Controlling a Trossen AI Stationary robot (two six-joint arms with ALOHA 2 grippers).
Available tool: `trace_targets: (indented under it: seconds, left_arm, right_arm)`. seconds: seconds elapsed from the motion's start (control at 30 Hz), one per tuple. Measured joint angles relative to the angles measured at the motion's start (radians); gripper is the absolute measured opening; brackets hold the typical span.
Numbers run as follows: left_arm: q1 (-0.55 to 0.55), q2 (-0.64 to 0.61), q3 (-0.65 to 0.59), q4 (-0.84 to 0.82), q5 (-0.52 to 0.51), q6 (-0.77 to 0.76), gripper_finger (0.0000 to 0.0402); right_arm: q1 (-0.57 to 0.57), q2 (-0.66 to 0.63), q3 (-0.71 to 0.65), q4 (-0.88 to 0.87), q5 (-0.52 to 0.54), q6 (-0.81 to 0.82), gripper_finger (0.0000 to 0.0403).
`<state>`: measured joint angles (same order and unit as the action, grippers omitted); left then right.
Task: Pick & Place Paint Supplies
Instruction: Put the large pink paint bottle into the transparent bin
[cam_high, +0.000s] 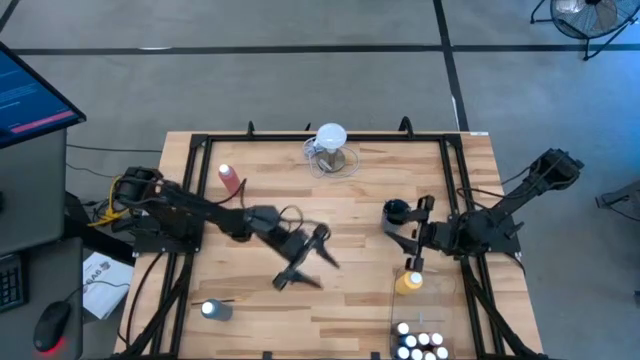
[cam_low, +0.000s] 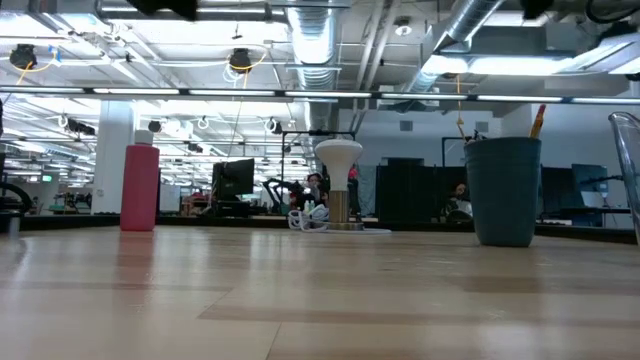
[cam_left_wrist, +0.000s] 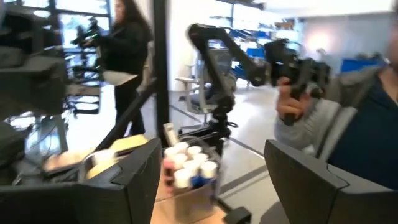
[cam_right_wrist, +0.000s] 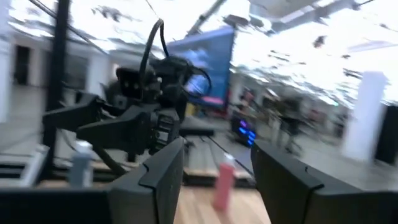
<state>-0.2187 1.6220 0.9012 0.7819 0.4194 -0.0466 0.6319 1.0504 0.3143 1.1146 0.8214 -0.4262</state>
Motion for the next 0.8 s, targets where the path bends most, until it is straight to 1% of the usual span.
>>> trace_targets:
  seconds: [0.03, 0.1, 0.2, 0.3, 0.4, 0.47, 0.53, 0.63, 0.73, 0.8]
  left_arm:
    - [-0.024, -0.020, 0.000, -0.026, -0.022, 0.020, 0.0250]
    - [-0.074, -0.060, 0.000, -0.094, -0.098, 0.057, 0.0250]
    - [-0.152, -0.116, 0.001, -0.213, -0.279, 0.093, 0.0250]
    - [-0.226, -0.165, 0.001, -0.349, -0.494, 0.093, 0.0250]
    - [-0.295, -0.207, 0.001, -0.459, -0.692, 0.072, 0.0250]
    - [-0.335, -0.229, 0.001, -0.497, -0.779, 0.063, 0.0250]
    - [-0.368, -0.242, -0.003, -0.523, -0.824, 0.042, 0.0250]
    - [-0.396, -0.246, -0.036, -0.521, -0.834, 0.000, 0.0250]
    - [-0.411, -0.245, -0.078, -0.528, -0.838, -0.073, 0.0250]
    - [-0.410, -0.245, -0.093, -0.527, -0.865, -0.119, 0.0250]
  right_arm:
    - [-0.004, 0.001, 0.010, 0.000, -0.037, 0.000, 0.0179]
    - [-0.017, 0.004, 0.027, -0.010, -0.111, 0.001, 0.0173]
    - [-0.045, 0.023, 0.058, -0.041, -0.203, 0.040, 0.0165]
    - [-0.076, 0.053, 0.086, -0.086, -0.242, 0.079, 0.0159]
    - [-0.105, 0.086, 0.118, -0.150, -0.246, 0.106, 0.0154]
    - [-0.124, 0.106, 0.144, -0.196, -0.246, 0.135, 0.0151]
    - [-0.140, 0.124, 0.172, -0.250, -0.248, 0.174, 0.0147]
    - [-0.164, 0.145, 0.219, -0.345, -0.264, 0.242, 0.0141]
    - [-0.196, 0.149, 0.268, -0.475, -0.373, 0.320, 0.0134]
    - [-0.216, 0.150, 0.294, -0.527, -0.428, 0.346, 0.0129]
